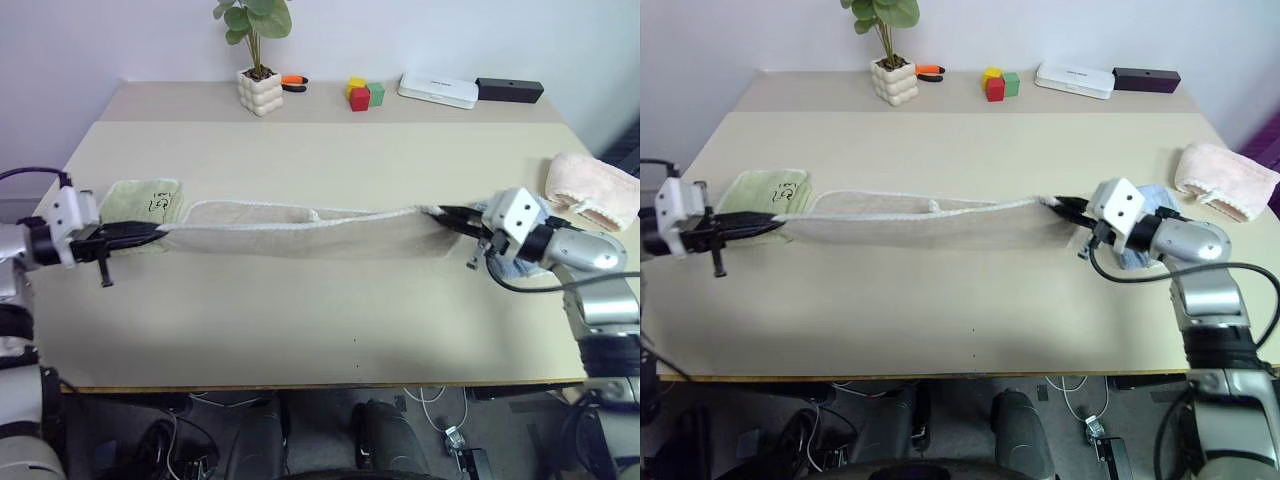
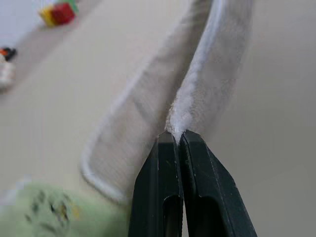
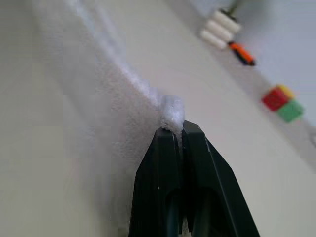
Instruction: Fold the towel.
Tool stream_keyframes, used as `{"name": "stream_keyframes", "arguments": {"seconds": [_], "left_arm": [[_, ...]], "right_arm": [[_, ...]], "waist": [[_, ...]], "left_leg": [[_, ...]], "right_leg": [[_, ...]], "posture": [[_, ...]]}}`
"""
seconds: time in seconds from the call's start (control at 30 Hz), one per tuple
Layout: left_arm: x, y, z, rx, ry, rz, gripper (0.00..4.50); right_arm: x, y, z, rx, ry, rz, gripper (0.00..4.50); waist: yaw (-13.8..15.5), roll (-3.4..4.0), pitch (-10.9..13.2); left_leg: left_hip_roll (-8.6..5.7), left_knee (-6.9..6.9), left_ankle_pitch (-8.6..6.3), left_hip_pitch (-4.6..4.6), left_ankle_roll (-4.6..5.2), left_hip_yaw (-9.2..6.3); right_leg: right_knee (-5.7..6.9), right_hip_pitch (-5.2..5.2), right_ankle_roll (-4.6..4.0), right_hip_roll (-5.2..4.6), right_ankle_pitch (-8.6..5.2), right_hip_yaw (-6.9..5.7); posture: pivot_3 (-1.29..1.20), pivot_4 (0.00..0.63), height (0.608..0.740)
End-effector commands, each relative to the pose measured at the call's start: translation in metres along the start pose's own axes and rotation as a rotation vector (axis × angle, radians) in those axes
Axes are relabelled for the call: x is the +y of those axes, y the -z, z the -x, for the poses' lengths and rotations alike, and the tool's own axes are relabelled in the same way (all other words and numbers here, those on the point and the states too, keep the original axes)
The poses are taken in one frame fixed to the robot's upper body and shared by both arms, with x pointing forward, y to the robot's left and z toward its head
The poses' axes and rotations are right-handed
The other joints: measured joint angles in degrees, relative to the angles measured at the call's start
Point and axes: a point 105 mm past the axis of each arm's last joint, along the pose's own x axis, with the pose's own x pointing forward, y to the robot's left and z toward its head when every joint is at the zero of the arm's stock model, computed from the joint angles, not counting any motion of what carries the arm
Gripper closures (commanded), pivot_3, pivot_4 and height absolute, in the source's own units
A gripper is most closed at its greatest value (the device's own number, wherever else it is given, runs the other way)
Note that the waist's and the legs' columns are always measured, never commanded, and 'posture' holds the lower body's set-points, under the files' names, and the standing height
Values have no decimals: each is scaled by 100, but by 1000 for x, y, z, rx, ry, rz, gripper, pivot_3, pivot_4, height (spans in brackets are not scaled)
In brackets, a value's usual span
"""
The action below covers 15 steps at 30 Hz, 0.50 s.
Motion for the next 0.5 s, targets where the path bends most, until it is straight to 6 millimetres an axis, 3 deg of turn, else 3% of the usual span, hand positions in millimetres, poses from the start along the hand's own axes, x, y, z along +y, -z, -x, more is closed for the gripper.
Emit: {"name": "stream_keyframes", "arguments": {"seconds": [0.03,0.23,0.5], "left_arm": [[15,3,-7,45,-75,-7,4500],[44,-3,-35,72,-224,-32,4500],[59,5,-52,169,-328,-33,4500]], "right_arm": [[-4,1,-8,-2,16,34,4483],[-10,7,-21,17,44,49,4483],[-22,18,-34,77,116,76,4483]], "waist": [[-4,0,0],[8,-1,1],[-39,-1,1]], "left_leg": [[0,-1,0,-2,0,0],[-1,2,1,-5,-1,1],[-1,-2,3,-4,-4,1]], "right_leg": [[-1,-2,0,1,0,0],[0,-4,3,0,0,0],[0,-5,3,1,-1,0]], "posture": [[0,150,735],[0,150,735],[0,150,735]]}}
